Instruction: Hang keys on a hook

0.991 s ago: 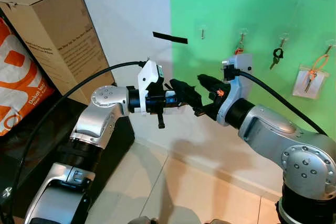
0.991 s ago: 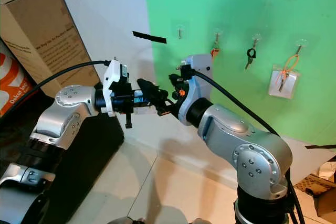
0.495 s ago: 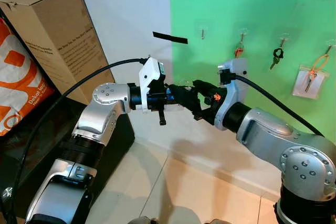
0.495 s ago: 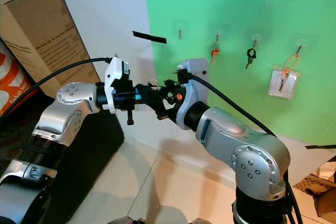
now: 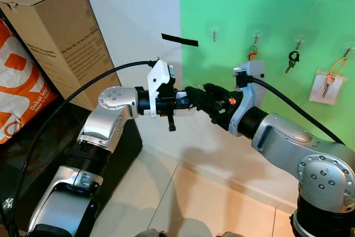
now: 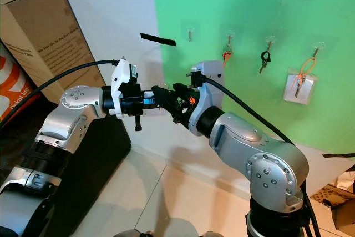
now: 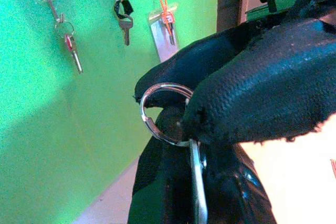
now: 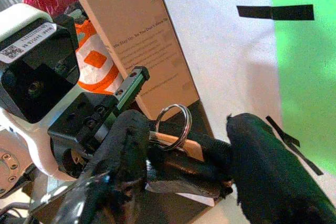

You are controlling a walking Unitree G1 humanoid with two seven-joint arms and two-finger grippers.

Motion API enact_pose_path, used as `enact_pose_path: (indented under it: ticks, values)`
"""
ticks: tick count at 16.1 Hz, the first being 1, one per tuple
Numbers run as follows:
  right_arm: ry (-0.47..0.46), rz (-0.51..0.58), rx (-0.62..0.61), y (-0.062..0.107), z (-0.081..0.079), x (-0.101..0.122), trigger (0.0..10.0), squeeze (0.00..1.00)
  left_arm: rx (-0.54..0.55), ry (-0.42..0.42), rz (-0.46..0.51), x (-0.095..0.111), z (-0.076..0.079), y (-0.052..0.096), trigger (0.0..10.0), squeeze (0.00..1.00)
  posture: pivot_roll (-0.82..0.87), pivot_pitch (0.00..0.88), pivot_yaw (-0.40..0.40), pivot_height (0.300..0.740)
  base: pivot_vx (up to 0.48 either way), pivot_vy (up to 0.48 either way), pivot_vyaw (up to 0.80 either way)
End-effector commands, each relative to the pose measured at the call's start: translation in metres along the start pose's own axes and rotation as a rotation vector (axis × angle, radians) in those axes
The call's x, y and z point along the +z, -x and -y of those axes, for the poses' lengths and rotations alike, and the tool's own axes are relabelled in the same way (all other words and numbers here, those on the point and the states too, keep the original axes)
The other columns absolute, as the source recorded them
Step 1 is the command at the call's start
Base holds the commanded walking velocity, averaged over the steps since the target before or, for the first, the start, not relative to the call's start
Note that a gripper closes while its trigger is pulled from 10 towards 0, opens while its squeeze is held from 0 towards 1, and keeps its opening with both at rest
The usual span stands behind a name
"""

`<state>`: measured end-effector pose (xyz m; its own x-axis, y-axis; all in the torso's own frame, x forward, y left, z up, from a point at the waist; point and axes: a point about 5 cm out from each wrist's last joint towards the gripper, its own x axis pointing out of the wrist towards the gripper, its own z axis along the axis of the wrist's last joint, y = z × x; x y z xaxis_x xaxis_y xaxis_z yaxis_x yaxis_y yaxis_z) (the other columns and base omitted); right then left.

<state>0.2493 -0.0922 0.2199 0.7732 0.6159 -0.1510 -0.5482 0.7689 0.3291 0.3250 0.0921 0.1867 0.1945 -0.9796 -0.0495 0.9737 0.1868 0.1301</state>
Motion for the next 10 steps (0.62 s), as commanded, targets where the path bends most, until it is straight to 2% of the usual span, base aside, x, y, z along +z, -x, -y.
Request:
enact_pose_path:
  ticks: [1, 10]
  values:
    - [0.014, -0.011, 0.033, -0.0017, -0.0056, -0.001, 0.0, 0.0, 0.011, -0.028, -0.011, 0.0048, -0.0038, -0.0005, 10.0, 0.0, -0.19, 0.0, 0.095, 0.74, 0.0, 0.0, 0.0]
    - [0.06, -0.025, 0.059, -0.0014, -0.0105, -0.002, 0.0, 0.0, 0.027, -0.041, 0.0, 0.0047, -0.0062, -0.0072, 10.0, 0.0, -0.2, 0.0, 0.092, 0.74, 0.0, 0.0, 0.0]
